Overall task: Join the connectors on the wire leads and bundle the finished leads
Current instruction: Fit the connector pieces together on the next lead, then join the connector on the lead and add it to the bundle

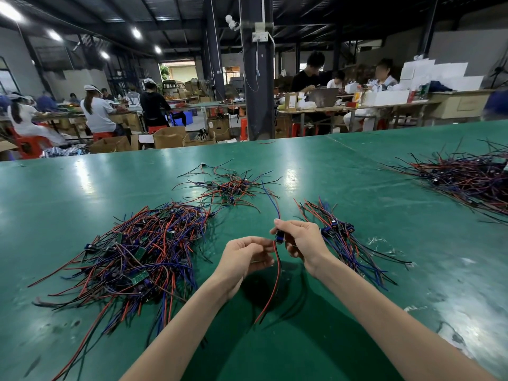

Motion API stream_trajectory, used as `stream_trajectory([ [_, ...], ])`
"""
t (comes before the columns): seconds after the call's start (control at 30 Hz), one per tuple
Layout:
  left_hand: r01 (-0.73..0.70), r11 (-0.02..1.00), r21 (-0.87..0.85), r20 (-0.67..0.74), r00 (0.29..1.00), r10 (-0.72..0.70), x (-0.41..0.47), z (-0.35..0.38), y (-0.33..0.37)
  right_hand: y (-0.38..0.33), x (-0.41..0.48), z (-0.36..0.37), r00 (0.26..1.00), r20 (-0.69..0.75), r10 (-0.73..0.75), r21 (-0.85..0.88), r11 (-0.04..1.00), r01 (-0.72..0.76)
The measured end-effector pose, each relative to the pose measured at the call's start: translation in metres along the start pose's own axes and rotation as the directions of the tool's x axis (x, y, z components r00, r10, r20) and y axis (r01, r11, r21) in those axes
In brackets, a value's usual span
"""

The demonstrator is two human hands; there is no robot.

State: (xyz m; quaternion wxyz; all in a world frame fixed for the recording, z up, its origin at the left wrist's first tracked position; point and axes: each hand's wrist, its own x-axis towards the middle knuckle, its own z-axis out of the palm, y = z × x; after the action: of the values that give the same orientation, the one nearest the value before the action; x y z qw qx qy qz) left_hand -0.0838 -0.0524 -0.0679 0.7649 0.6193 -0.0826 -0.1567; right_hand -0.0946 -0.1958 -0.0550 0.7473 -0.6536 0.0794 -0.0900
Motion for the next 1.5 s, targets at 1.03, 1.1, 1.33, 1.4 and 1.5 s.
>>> stream_trajectory([
  [1.03, 0.055, 0.998, 0.023, -0.007, 0.998, -0.055, -0.01, 0.009, 0.007, 0.001, 0.001, 0.004, 0.995, 0.092, 0.048, -0.062, 0.997, -0.042],
  [1.1, 0.029, 0.996, -0.08, -0.035, 0.999, -0.031, -0.01, 0.011, 0.009, 0.0, -0.001, 0.006, 0.977, 0.184, 0.104, -0.099, 0.991, -0.087],
  [1.33, 0.029, 0.987, -0.159, 0.041, 0.999, -0.023, -0.01, 0.011, 0.012, 0.002, -0.005, 0.008, 0.962, 0.236, 0.141, 0.032, 0.988, -0.152],
  [1.4, 0.031, 0.993, -0.118, 0.054, 0.998, -0.025, -0.01, 0.01, 0.01, 0.001, -0.004, 0.006, 0.964, 0.229, 0.135, 0.079, 0.984, -0.157],
  [1.5, 0.02, 0.999, -0.028, 0.077, 0.997, -0.018, -0.01, 0.01, 0.008, 0.002, -0.003, 0.006, 0.976, 0.191, 0.103, 0.019, 0.994, -0.109],
])
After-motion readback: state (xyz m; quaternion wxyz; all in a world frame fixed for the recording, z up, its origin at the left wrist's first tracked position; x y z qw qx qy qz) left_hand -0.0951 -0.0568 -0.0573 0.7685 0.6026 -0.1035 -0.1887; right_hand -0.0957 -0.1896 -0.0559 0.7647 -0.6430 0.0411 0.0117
